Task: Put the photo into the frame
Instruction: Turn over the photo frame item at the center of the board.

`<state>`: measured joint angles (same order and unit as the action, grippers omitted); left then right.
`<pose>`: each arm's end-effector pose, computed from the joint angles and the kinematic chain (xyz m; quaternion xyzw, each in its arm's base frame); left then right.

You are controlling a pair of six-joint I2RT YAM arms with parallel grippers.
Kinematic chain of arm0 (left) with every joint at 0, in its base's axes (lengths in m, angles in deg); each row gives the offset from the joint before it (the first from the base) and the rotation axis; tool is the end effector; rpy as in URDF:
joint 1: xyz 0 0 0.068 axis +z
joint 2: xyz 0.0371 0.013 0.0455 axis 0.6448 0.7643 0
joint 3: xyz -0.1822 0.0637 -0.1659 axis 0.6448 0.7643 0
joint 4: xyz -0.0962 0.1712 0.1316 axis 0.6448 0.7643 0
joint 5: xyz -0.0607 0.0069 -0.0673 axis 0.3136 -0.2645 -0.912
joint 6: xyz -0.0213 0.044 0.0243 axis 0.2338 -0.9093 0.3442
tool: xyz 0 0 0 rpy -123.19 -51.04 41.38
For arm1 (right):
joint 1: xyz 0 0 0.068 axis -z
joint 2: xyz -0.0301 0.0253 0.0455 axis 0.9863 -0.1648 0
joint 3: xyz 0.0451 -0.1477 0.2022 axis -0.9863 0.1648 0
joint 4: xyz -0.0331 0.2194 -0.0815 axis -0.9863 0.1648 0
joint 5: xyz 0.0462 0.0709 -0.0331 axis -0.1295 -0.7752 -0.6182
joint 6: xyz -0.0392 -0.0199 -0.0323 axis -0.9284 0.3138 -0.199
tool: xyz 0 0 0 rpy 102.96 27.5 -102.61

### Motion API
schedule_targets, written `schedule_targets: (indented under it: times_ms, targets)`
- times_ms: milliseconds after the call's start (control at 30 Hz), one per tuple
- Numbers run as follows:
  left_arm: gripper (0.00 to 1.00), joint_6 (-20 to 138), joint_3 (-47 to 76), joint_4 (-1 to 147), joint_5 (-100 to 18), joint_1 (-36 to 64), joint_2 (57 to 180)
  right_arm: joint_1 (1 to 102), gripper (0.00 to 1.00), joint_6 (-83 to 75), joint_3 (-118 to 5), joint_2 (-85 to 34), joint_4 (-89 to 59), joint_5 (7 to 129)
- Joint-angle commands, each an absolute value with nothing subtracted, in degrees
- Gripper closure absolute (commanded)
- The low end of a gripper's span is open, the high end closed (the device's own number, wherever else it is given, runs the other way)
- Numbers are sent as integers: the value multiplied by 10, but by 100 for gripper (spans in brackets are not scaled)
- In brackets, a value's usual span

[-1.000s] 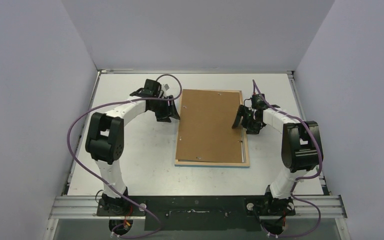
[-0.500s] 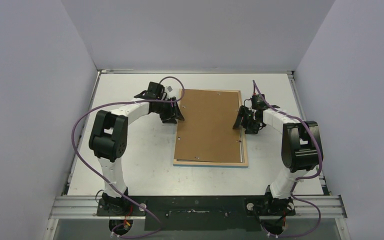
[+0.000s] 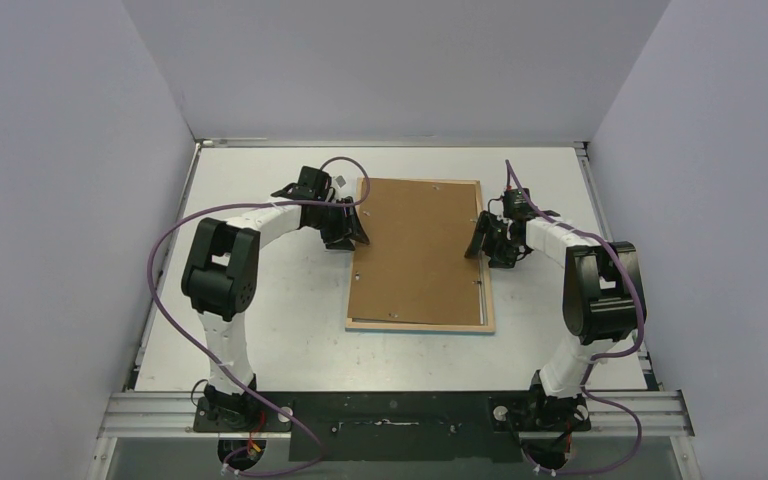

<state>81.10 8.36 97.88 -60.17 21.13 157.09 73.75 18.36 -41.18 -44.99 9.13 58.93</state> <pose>0.3607 -0.1421 0.1639 -0.0540 0.9374 -0.3175 0.1326 0.3133 0.0475 0.1603 0.1587 0.9532 0.1995 0.1625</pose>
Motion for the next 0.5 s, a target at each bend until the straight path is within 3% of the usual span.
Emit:
schedule_targets:
  times_ms: [0,467]
  targets:
    - [54,801,79,976,-580,203,1583,733,38,191,-389,-478,95,565]
    - [54,834,97,967,-610,188,1589,733,37,197,-385,-480,79,535]
